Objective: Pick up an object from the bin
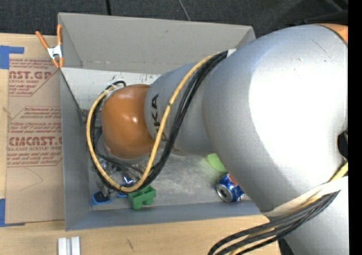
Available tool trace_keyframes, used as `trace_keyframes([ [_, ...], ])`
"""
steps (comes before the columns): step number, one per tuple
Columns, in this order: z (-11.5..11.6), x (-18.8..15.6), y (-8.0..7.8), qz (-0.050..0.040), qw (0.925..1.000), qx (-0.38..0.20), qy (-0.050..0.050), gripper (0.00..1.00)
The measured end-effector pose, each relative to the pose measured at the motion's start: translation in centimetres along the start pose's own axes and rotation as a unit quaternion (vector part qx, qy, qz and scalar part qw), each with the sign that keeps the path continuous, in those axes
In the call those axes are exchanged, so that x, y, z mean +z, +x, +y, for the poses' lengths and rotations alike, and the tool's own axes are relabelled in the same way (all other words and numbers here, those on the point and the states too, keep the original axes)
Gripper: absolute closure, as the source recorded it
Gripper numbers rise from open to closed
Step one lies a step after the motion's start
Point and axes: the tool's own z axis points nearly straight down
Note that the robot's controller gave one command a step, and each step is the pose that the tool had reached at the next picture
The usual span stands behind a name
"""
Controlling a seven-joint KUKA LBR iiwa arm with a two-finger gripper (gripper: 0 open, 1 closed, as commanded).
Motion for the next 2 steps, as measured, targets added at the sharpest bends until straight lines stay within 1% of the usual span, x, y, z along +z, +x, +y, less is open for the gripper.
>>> trace_keyframes([
  [1,-0.09,0.00,-0.93,-0.0004,0.9999,-0.017,0.000,1.00],
  [2,-0.08,-0.01,-0.91,-0.0002,0.9999,-0.017,0.000,0.00],
])
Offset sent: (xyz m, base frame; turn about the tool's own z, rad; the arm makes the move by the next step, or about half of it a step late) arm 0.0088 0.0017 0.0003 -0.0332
